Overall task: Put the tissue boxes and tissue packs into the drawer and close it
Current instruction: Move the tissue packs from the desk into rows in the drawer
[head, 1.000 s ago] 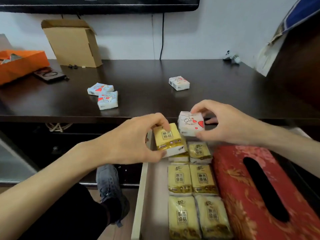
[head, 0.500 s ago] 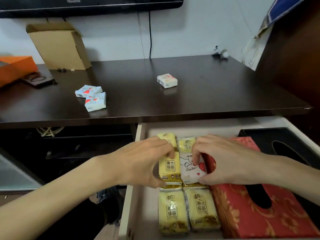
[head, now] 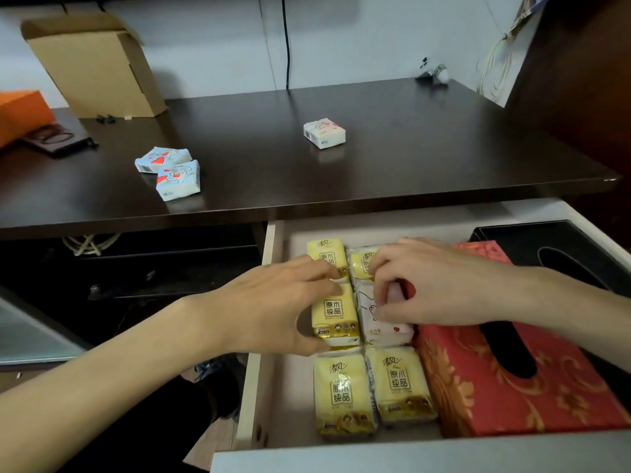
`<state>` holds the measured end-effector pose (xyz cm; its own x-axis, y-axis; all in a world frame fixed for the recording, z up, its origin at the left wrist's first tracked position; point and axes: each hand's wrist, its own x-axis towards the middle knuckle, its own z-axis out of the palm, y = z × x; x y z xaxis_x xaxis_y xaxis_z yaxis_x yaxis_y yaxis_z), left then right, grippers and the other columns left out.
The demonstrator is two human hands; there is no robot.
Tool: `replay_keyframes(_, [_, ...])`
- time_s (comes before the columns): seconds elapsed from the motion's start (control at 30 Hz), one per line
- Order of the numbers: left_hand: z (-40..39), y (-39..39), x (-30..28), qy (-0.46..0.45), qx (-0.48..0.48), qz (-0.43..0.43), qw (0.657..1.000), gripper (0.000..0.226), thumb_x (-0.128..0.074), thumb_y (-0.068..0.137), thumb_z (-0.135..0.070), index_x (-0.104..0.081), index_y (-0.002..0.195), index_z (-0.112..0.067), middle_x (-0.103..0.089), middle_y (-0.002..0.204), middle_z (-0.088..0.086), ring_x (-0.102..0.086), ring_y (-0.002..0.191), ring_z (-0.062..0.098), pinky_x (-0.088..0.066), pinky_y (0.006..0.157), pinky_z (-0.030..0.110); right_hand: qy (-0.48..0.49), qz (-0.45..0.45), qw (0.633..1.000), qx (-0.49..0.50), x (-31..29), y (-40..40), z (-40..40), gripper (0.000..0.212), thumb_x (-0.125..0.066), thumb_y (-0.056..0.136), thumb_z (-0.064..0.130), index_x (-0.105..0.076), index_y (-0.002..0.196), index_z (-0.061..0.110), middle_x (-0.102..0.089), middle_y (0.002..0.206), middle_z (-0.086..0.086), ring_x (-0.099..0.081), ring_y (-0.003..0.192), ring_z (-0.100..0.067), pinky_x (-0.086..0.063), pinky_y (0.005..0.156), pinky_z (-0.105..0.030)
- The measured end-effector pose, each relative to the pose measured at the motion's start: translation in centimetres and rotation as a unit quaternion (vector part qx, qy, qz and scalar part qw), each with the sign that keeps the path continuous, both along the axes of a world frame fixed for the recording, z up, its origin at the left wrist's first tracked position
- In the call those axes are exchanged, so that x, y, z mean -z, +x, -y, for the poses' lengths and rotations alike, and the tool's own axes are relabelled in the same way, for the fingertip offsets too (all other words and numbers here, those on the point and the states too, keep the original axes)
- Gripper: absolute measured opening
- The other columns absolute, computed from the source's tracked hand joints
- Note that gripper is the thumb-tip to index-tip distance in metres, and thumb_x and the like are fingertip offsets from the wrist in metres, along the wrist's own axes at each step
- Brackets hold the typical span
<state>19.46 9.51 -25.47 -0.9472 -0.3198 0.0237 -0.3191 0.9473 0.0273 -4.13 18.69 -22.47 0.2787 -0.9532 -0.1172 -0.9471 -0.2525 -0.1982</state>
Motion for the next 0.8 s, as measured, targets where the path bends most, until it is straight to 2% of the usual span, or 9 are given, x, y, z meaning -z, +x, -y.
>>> replay_keyframes(0.07, [-0.1,-0.1,-0.6,0.003,-0.005,-0.008,1.000,0.069,-0.052,0.082,-0.071,-0.051,0.138,-0.030,-0.042,0.139,-0.016,-0.041,0.124,0.004,-0.046,0.087,0.022,-0.026,0.052,0.998,0.030,-1.0,0.3,0.9,0.019,-0.066,0.089,0.048,-0.077,0.083,0.033,-0.070,0.093,0.021,-0.063,0.093,-0.002,-0.048,0.080,-0.031])
replay_keyframes(0.2, [1.0,0.1,-3.4,0.004,-0.042,-0.062,0.997,0.055,-0.046,0.086,-0.068,-0.055,0.128,-0.034,-0.050,0.127,-0.020,-0.048,0.117,0.004,-0.051,0.087,0.040,-0.093,0.212,0.970,0.073,-3.3,0.4,4.1,0.017,-0.070,0.088,0.031,-0.079,0.076,0.025,-0.078,0.077,0.014,-0.070,0.074,-0.002,-0.054,0.074,-0.030])
replay_keyframes(0.27, [2.3,0.6,-4.9,0.007,-0.071,-0.107,0.992,0.046,-0.047,0.088,-0.063,-0.058,0.123,-0.035,-0.055,0.122,-0.019,-0.054,0.114,0.007,-0.051,0.087,0.042,-0.136,0.277,0.947,0.087,-3.9,0.4,6.5,0.016,-0.070,0.088,0.025,-0.079,0.075,0.023,-0.079,0.076,0.008,-0.071,0.075,-0.007,-0.055,0.076,-0.033])
replay_keyframes(0.33, [3.9,1.3,-6.0,0.004,-0.103,-0.158,0.982,0.039,-0.051,0.090,-0.054,-0.062,0.119,-0.031,-0.059,0.117,-0.016,-0.057,0.109,0.009,-0.051,0.087,0.042,-0.174,0.318,0.925,0.112,-3.9,0.5,9.8,0.012,-0.070,0.089,0.019,-0.079,0.084,0.023,-0.079,0.085,0.006,-0.072,0.083,-0.012,-0.056,0.083,-0.035])
replay_keyframes(0.4, [5.9,2.1,-6.6,-0.015,-0.145,-0.197,0.969,0.034,-0.053,0.093,-0.046,-0.064,0.118,-0.025,-0.061,0.117,-0.011,-0.057,0.110,0.012,-0.049,0.089,0.038,-0.206,0.301,0.920,0.142,-3.6,0.6,13.7,0.017,-0.069,0.089,0.017,-0.077,0.102,0.024,-0.074,0.105,0.005,-0.067,0.097,-0.016,-0.052,0.088,-0.034])
replay_keyframes(0.5, [8.7,3.6,-6.7,-0.059,-0.250,-0.206,0.944,0.038,-0.057,0.093,-0.040,-0.062,0.126,-0.021,-0.058,0.128,-0.005,-0.052,0.118,0.016,-0.045,0.086,0.034,-0.211,0.214,0.938,0.170,-3.4,0.4,19.5,0.041,-0.068,0.086,0.021,-0.068,0.127,0.018,-0.061,0.131,-0.008,-0.056,0.121,-0.029,-0.045,0.089,-0.036])
replay_keyframes(0.57, [10.3,5.0,-6.6,-0.075,-0.321,-0.194,0.924,0.043,-0.061,0.092,-0.038,-0.059,0.130,-0.018,-0.053,0.135,-0.002,-0.048,0.124,0.019,-0.047,0.089,0.039,-0.189,0.156,0.952,0.183,-3.1,0.3,22.2,0.049,-0.067,0.085,0.024,-0.063,0.133,0.014,-0.058,0.137,-0.016,-0.051,0.128,-0.041,-0.045,0.090,-0.039])
replay_keyframes(0.67, [12.0,7.3,-6.3,-0.065,-0.396,-0.192,0.895,0.052,-0.064,0.089,-0.038,-0.055,0.136,-0.017,-0.050,0.142,0.000,-0.043,0.129,0.023,-0.047,0.093,0.043,-0.137,0.098,0.967,0.190,-2.2,0.5,24.1,0.063,-0.063,0.090,0.029,-0.050,0.151,0.020,-0.045,0.154,-0.015,-0.040,0.140,-0.042,-0.044,0.107,-0.049])
replay_keyframes(0.8, [12.5,8.7,-5.4,-0.030,-0.428,-0.174,0.887,0.051,-0.063,0.089,-0.042,-0.056,0.134,-0.021,-0.052,0.139,-0.004,-0.045,0.128,0.021,-0.044,0.088,0.039,-0.153,0.058,0.969,0.187,-1.8,0.8,24.2,0.058,-0.060,0.092,0.032,-0.051,0.149,0.024,-0.047,0.150,-0.013,-0.044,0.136,-0.039,-0.046,0.101,-0.050])
